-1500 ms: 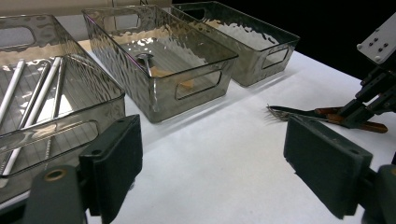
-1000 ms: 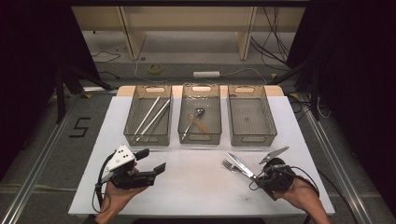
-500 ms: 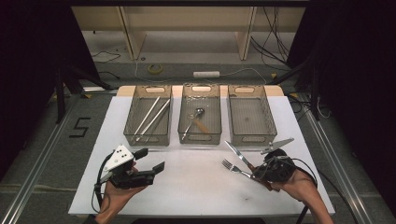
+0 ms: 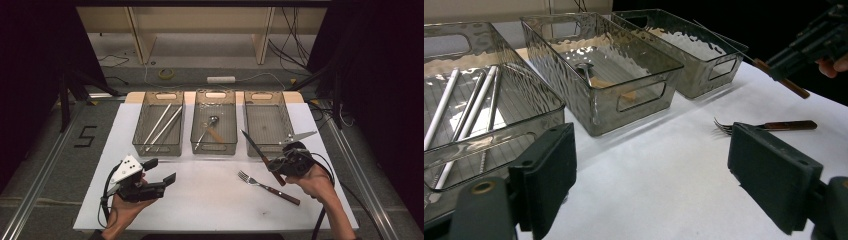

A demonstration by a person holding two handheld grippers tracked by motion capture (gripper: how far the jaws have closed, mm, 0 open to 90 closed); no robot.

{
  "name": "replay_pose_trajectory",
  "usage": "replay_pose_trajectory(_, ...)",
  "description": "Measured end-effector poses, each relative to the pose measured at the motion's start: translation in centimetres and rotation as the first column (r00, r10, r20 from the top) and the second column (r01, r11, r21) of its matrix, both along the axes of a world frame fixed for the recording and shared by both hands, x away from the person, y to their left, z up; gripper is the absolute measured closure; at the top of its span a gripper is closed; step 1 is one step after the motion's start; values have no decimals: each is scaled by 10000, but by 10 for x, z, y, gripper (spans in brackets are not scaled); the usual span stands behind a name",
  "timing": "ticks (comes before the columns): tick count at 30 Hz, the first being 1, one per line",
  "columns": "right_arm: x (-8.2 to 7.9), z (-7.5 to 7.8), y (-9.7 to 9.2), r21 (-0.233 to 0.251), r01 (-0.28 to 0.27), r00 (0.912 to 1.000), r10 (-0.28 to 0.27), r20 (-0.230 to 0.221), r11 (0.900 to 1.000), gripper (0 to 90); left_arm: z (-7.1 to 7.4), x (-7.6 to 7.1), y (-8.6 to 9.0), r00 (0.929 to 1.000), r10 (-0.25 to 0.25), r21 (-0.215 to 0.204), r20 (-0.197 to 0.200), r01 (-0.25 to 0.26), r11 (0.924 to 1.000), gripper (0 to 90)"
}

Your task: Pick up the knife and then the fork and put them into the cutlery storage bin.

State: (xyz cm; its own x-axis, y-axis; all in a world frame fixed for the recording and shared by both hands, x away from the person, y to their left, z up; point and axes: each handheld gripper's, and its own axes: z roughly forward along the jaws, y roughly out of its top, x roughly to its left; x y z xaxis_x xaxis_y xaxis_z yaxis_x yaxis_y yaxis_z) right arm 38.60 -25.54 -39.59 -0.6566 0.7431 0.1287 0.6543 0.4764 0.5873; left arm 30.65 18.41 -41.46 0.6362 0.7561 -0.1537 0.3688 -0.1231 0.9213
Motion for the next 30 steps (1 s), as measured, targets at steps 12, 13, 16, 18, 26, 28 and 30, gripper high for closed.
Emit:
replay_pose_trajectory(12,33,17,6,454,690,9955,-717,618,9966,773,0,0,1,10000,48,-27,74,-48,10000,191)
replay_pose_trajectory(13,36,19,6,478,786,9945,-817,660,9958,773,0,0,1,10000,45,-24,85,-45,10000,190)
replay_pose_trajectory(16,45,22,5,633,1032,9914,-1078,742,9926,773,0,0,1,9999,43,-24,95,-43,10000,190)
replay_pose_trajectory(18,51,24,5,702,1149,9898,-1202,765,9909,772,0,0,1,9999,41,-20,103,-41,10000,190)
replay_pose_trajectory(26,72,34,9,809,1452,9851,-1517,811,9861,772,0,0,1,9999,57,-33,121,-56,10000,188)
replay_pose_trajectory(28,77,35,9,886,1537,9838,-1608,795,9841,772,0,0,1,9999,70,-53,136,-70,10000,188)
replay_pose_trajectory(30,81,37,10,930,1622,9824,-1696,782,9824,772,0,0,1,9999,70,-40,132,-69,10000,188)
